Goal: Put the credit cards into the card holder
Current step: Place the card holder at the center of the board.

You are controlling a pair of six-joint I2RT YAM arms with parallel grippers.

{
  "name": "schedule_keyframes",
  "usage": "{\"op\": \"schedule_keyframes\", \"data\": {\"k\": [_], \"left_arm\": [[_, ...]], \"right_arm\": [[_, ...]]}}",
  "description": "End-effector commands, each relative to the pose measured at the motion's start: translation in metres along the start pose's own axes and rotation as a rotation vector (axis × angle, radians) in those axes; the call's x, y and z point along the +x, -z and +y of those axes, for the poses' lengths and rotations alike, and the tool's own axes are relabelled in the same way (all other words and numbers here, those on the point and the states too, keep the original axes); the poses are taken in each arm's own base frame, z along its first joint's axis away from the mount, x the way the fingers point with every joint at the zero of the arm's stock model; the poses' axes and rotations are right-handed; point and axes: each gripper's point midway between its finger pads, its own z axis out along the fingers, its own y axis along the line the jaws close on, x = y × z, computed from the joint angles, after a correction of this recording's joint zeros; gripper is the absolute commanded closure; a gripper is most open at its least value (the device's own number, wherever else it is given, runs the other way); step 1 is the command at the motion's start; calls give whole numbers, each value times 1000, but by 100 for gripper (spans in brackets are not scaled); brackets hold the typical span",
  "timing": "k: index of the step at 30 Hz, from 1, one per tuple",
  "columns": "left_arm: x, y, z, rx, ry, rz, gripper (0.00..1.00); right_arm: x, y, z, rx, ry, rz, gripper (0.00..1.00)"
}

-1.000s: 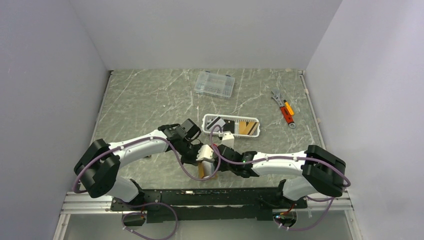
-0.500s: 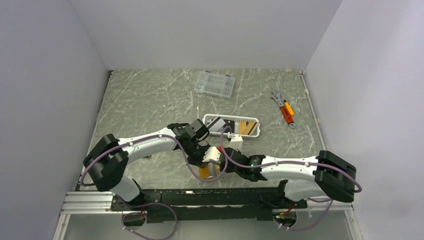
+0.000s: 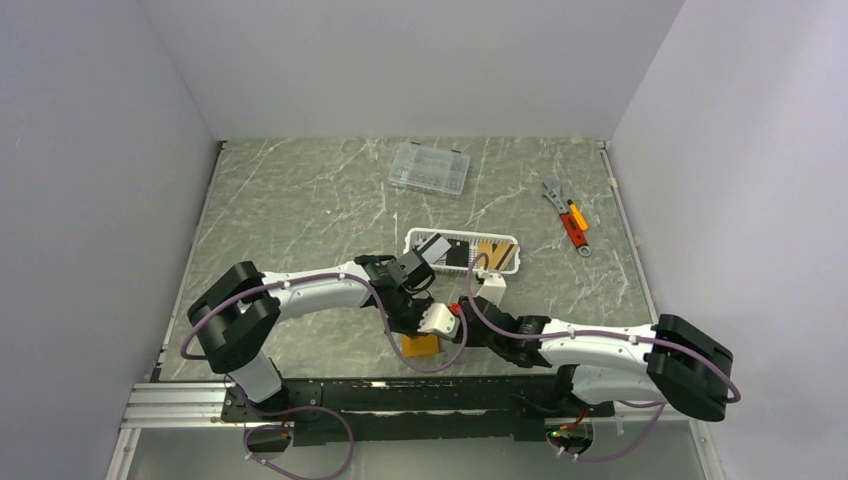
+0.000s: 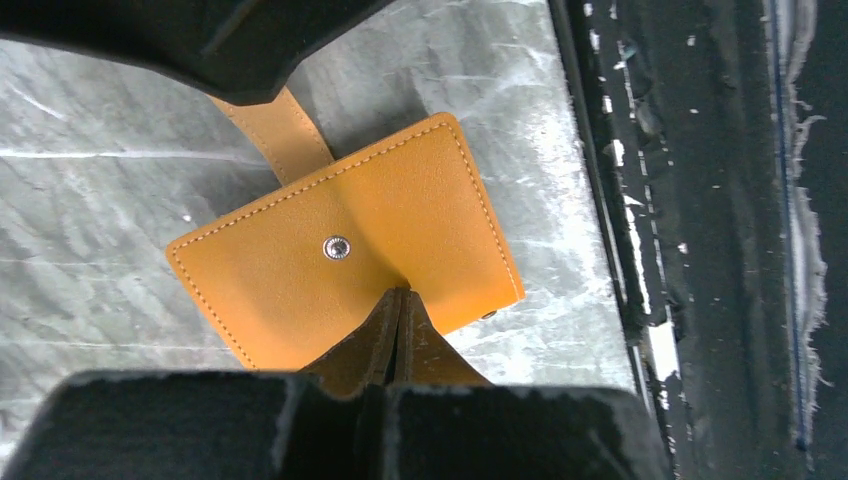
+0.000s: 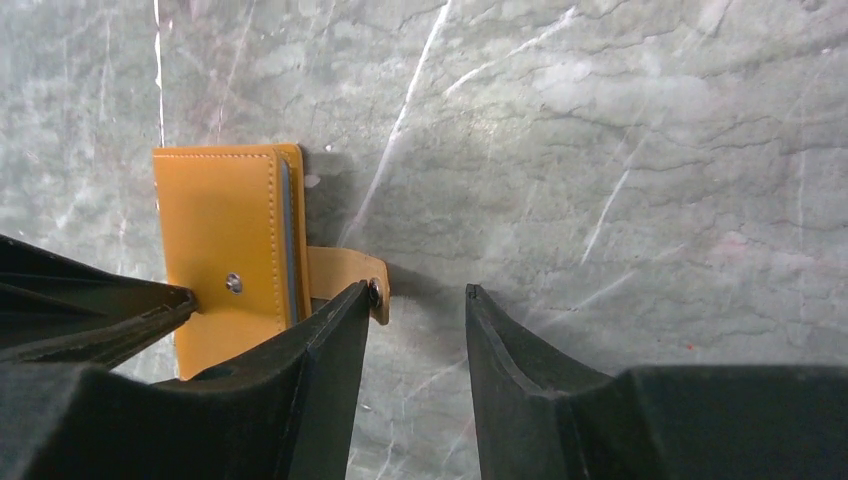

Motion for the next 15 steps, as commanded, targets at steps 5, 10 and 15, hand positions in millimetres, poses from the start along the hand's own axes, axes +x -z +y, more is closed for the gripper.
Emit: {"op": "schedule_keyframes", "data": {"k": [5, 10, 15], "left_arm": [[25, -15, 0, -64, -101, 140, 100], [34, -14, -3, -84, -111, 155, 100], [36, -12, -2, -108, -117, 158, 100]], "right_arm": [[-21, 1, 7, -154, -199, 30, 53], [-33, 11, 8, -206, -233, 36, 3], [-46, 22, -4, -171, -325, 18, 0]]}}
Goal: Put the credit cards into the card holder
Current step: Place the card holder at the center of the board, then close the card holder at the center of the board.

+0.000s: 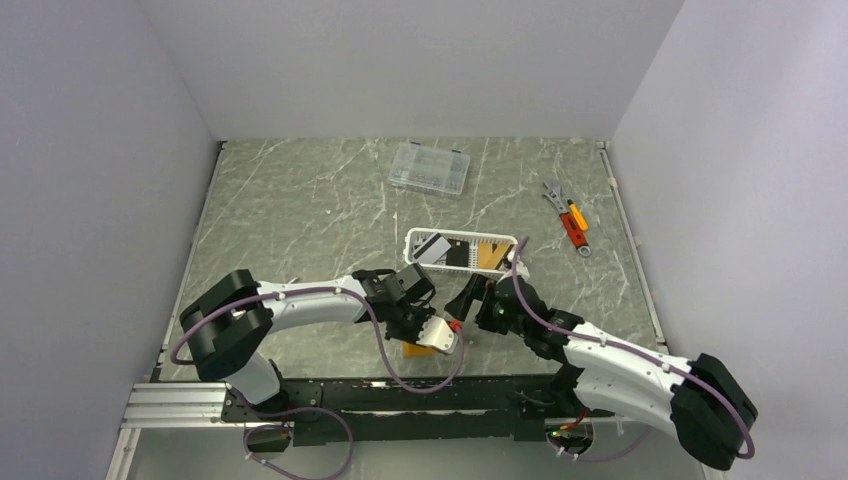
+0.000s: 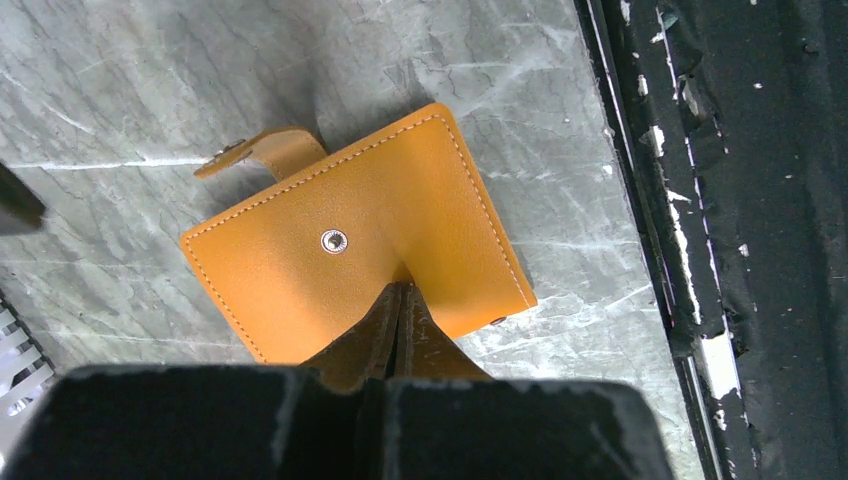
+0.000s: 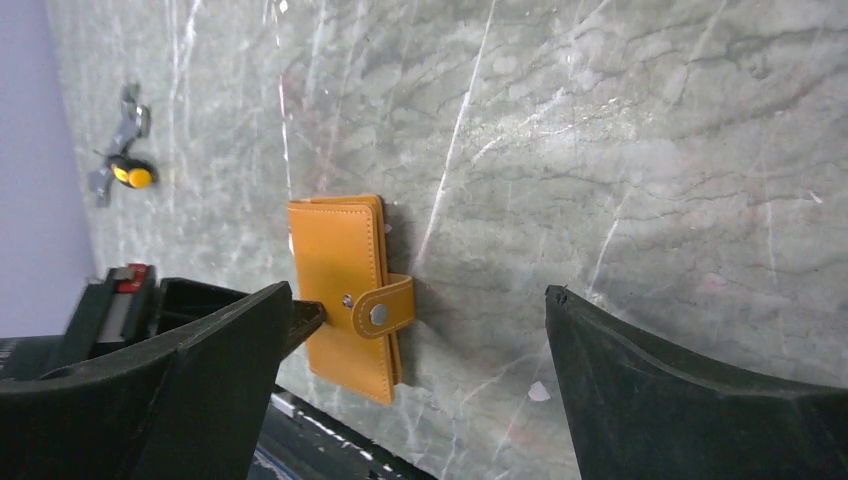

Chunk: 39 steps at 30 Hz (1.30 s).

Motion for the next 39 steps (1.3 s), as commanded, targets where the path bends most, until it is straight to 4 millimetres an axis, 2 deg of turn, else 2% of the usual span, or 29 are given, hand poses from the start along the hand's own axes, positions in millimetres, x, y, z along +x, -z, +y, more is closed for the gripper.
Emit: {"op": "schedule_keyframes", "data": {"k": [1, 3, 4, 7, 11, 13, 18, 23, 26, 33, 39], "left_arm": [[29, -3, -14, 14, 4, 100, 100], [27, 1, -12, -4, 0, 94, 100], [26, 4, -10, -13, -3, 91, 100], [19, 16, -4, -48, -12, 84, 100], [9, 33, 1, -79, -11, 70, 100], [6, 39, 1, -87, -3, 61, 100], [4, 46, -1, -116, -4, 43, 100], [0, 46, -7, -109, -25, 2, 100], [-1, 39, -11, -104, -62, -9, 100], [0, 19, -11, -89, -120, 25, 100], [7, 12, -14, -70, -121, 48, 100]], "right_arm": [[-8, 14, -2, 25, -72, 6, 0], [-12, 19, -1, 27, -61, 5, 0], [-13, 20, 5, 2, -40, 17, 4], [-15, 21, 19, -6, 19, 74, 36], [-6, 11, 26, 46, 65, 211, 66], [2, 4, 28, 78, 71, 291, 71], [11, -3, 51, 38, 72, 401, 60], [17, -2, 51, 113, 70, 444, 56], [22, -4, 54, 152, 91, 457, 54], [39, -19, 50, 274, 144, 522, 55], [36, -25, 35, 396, 177, 527, 62]]}}
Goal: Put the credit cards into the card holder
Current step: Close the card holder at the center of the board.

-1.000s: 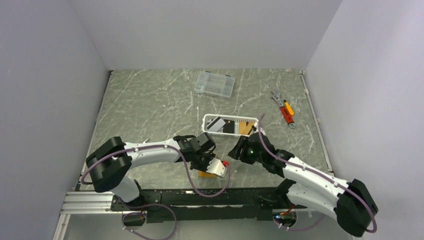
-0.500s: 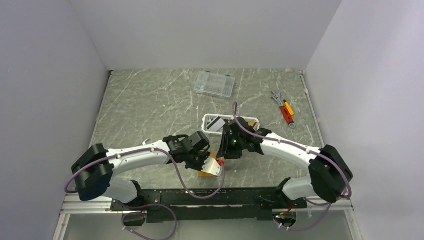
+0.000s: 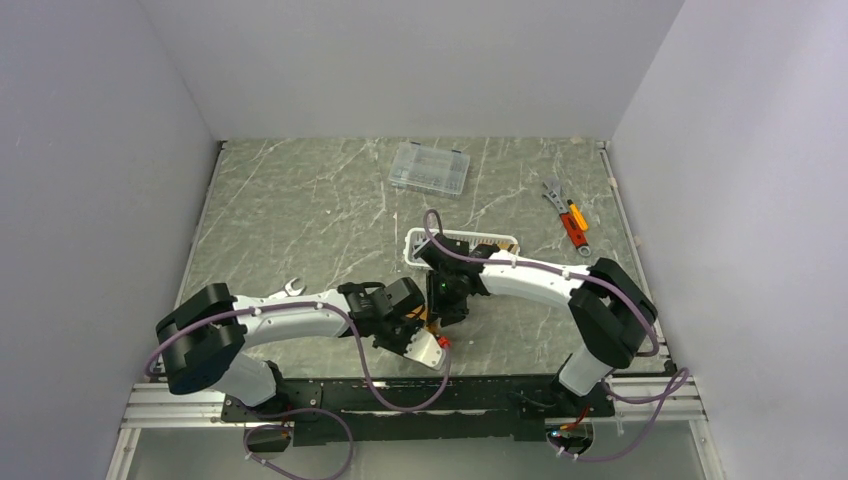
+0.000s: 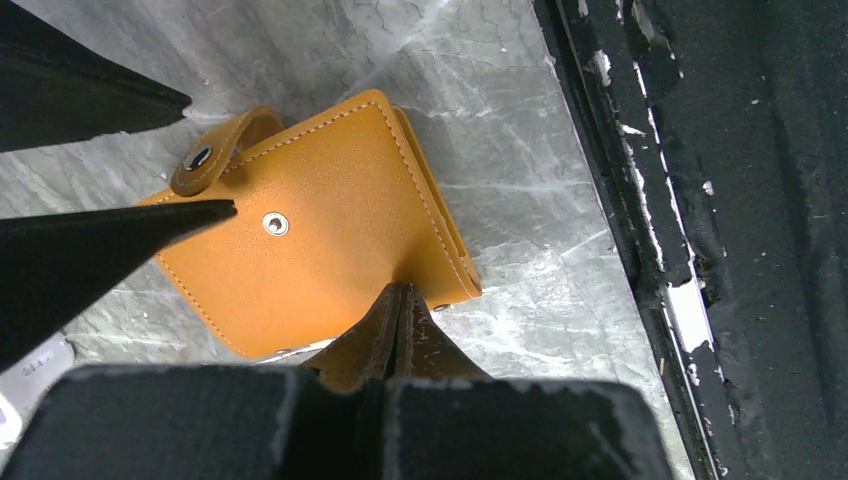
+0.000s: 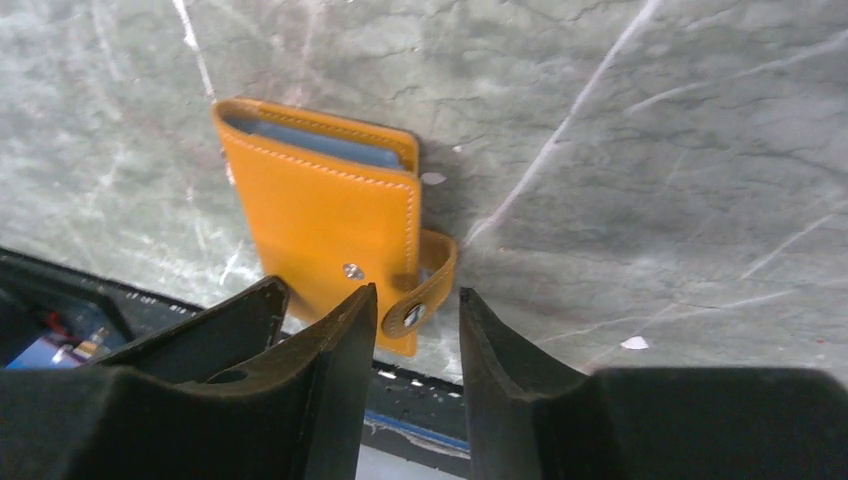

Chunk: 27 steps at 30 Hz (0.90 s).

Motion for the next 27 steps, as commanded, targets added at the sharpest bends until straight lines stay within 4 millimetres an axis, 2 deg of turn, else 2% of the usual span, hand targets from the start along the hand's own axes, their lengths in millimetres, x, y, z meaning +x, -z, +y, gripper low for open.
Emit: {"op": "schedule_keyframes", "data": {"k": [1, 2, 10, 17, 27], "left_arm": [[-2, -3, 5, -10, -34, 5, 100], [1, -5, 3, 2, -33, 15, 100], [9, -10, -6, 39, -20, 55, 100], [7, -11, -8, 43, -22, 54, 100], [9, -13, -12, 47, -22, 60, 100]], "right_arm": [[-5, 6, -12, 109, -6, -11, 63], [-5, 6, -16, 121, 37, -7, 65], [-3, 9, -17, 130, -6, -9, 87], [-4, 16, -16, 114, -6, -12, 90], [-7, 28, -10, 62, -20, -30, 81]]}}
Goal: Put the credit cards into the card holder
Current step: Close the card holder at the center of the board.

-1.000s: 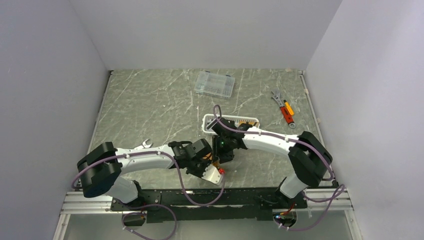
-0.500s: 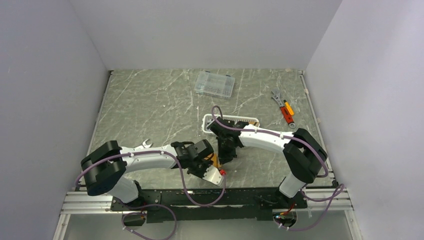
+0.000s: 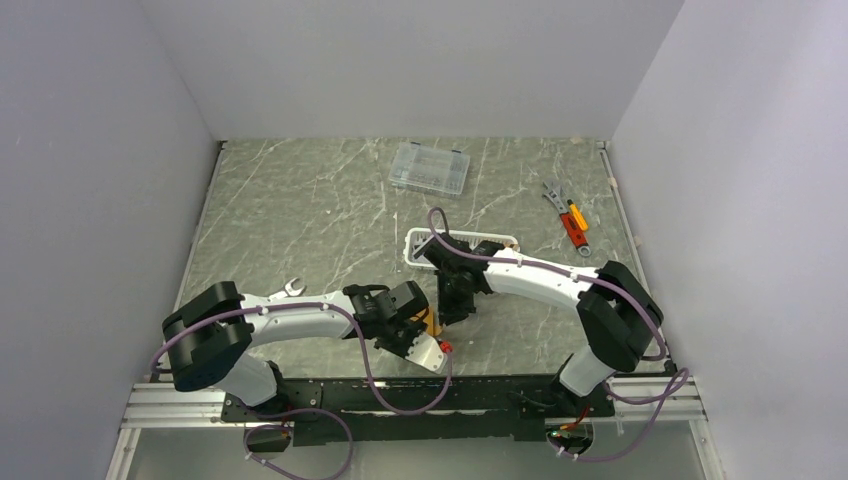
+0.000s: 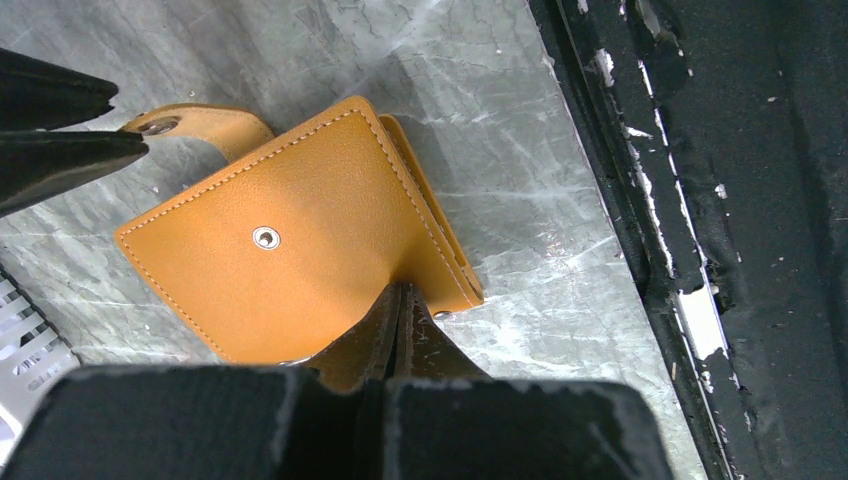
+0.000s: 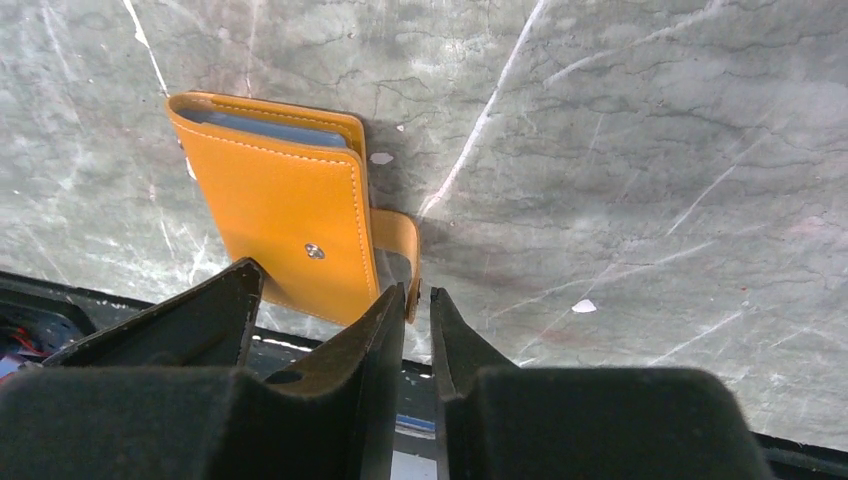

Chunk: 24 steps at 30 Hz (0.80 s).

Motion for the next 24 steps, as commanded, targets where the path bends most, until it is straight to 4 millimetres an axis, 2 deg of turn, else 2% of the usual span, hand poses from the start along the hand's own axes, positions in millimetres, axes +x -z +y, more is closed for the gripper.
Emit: {"op": "schedule_keyframes", "data": {"k": [1, 5, 18, 21, 24], "left_arm": [[7, -6, -10, 38, 7, 31, 100], [5, -5, -10, 34, 10, 24, 100], [4, -3, -8, 21, 9, 20, 100], [4, -3, -8, 23, 9, 21, 100], [4, -3, -8, 23, 11, 20, 100]], "right_arm": [[-5, 18, 8, -46, -13, -21, 81], [-3, 17, 8, -47, -16, -13, 81], [4, 11, 2, -37, -27, 19, 97], [6, 11, 0, -37, -19, 21, 90], [9, 9, -1, -42, -25, 24, 88]]}}
